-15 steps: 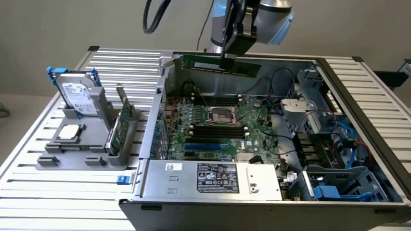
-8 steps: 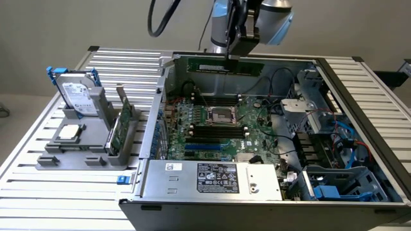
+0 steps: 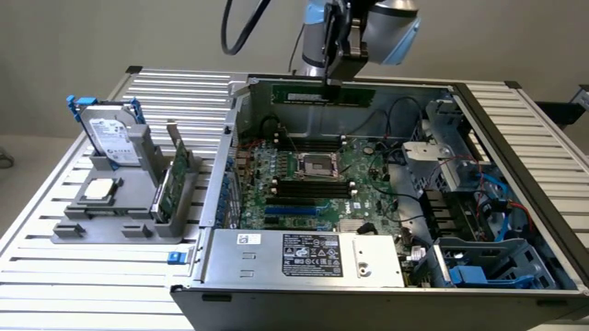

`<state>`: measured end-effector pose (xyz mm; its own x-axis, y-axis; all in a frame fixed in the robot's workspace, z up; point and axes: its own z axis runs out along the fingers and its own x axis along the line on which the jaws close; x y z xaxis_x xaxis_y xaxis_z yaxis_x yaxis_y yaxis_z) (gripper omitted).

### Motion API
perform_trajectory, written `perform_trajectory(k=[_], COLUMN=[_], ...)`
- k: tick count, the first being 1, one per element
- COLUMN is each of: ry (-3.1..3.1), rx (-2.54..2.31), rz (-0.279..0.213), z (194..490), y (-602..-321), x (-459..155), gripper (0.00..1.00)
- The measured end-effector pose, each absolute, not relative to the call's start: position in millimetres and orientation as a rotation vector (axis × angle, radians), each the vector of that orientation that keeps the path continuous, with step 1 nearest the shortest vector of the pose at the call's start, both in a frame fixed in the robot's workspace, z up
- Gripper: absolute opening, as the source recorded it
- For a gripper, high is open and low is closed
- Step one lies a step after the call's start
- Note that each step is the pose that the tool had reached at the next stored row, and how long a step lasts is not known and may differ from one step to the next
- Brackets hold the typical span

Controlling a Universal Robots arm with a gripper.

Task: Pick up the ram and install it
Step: 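Pick up the ram and move it above insertion slot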

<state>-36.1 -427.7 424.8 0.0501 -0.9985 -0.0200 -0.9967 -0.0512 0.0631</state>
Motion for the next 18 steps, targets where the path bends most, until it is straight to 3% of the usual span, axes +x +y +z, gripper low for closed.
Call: perform_trajectory(k=[18], ry=[-2.171], rx=[2.225], rz=[-0.083], z=[398.7], y=[-407.4], x=[-33.7], gripper=[0.13])
